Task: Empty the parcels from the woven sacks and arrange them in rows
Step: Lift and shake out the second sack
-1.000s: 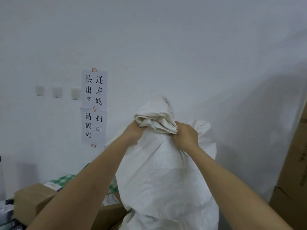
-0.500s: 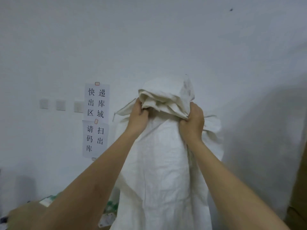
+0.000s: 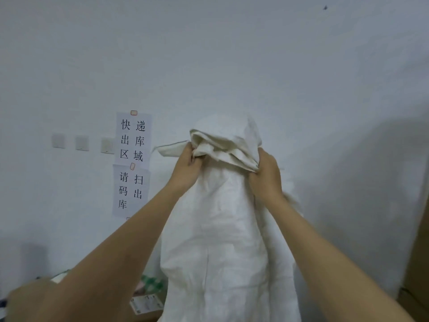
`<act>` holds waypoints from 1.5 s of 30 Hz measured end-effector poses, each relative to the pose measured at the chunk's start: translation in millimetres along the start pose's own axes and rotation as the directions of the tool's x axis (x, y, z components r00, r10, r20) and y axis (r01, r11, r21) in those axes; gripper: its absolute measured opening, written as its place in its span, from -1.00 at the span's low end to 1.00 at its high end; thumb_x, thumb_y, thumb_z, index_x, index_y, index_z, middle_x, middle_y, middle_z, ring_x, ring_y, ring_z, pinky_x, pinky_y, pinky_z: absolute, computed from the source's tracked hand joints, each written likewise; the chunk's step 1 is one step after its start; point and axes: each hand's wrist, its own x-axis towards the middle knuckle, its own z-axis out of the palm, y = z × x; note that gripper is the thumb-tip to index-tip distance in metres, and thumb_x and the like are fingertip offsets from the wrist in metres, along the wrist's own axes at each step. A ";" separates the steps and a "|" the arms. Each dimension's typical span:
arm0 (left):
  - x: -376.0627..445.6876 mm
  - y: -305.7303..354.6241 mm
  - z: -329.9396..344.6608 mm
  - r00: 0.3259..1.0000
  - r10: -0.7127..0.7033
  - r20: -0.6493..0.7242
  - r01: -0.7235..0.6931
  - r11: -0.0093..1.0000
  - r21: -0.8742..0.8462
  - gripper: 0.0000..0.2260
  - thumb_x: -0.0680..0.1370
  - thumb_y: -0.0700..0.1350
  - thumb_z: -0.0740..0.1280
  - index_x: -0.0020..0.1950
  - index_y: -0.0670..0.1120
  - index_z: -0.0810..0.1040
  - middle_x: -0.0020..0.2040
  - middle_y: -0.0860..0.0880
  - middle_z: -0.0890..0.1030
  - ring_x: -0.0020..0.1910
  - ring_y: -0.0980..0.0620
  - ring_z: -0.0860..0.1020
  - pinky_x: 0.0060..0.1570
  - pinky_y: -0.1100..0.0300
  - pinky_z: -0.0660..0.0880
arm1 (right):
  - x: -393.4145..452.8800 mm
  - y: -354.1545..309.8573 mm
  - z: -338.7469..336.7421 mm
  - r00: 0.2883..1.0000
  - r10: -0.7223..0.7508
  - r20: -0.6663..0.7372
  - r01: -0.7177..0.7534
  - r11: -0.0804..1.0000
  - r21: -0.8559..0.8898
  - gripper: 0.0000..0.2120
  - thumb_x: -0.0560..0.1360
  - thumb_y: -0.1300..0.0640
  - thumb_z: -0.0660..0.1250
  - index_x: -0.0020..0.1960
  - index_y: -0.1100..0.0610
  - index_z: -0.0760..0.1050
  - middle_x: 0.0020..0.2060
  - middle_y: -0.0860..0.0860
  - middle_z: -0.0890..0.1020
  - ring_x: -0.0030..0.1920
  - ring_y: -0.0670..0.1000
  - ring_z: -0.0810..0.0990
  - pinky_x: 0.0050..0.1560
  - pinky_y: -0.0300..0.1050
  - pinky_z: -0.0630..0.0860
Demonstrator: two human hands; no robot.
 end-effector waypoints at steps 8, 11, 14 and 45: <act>-8.0 -10.8 -2.2 0.991 -0.133 -0.027 0.136 0.979 0.150 -0.82 0.61 -0.02 0.23 -0.07 -0.09 0.28 -0.24 0.03 0.32 -0.30 0.12 0.31 -0.34 0.30 0.26 | -38.3 17.1 -4.4 0.986 0.161 0.034 -0.162 0.987 0.006 -0.27 0.45 0.01 0.41 0.50 -0.07 0.10 0.34 0.00 0.33 0.37 0.05 0.25 0.39 0.08 0.24; -15.7 -20.9 -5.4 0.989 -0.140 -0.045 0.146 0.970 0.196 -0.77 0.61 0.02 0.23 -0.07 -0.11 0.27 -0.29 0.04 0.28 -0.35 0.13 0.26 -0.48 0.41 0.24 | -55.8 15.9 -4.2 0.969 0.204 0.139 -0.207 0.978 0.004 -0.02 0.36 -0.24 0.45 0.55 -0.16 -0.11 0.52 0.02 0.09 0.52 0.04 0.00 0.50 0.16 -0.01; -23.7 -28.4 -4.4 0.991 -0.131 -0.040 0.136 0.954 0.268 -0.77 0.63 0.04 0.19 -0.13 -0.07 0.27 -0.31 0.06 0.29 -0.37 0.12 0.26 -0.45 0.35 0.25 | -68.8 18.4 3.1 0.906 0.250 0.343 -0.228 0.968 -0.105 0.11 0.28 -0.35 0.45 0.54 -0.20 -0.24 0.57 -0.03 -0.08 0.56 0.04 -0.12 0.52 0.17 -0.07; -136.6 -74.7 45.4 0.929 -0.350 0.124 0.209 0.769 0.604 -0.52 0.56 0.11 0.28 0.41 -0.08 0.37 0.39 -0.05 0.38 0.36 -0.08 0.37 0.29 0.05 0.35 | -71.9 42.1 19.8 0.926 0.309 0.218 -0.233 0.921 -0.312 -0.74 0.60 0.12 0.16 0.21 0.25 0.36 -0.06 0.19 0.58 -0.06 0.23 0.54 -0.25 -0.06 0.31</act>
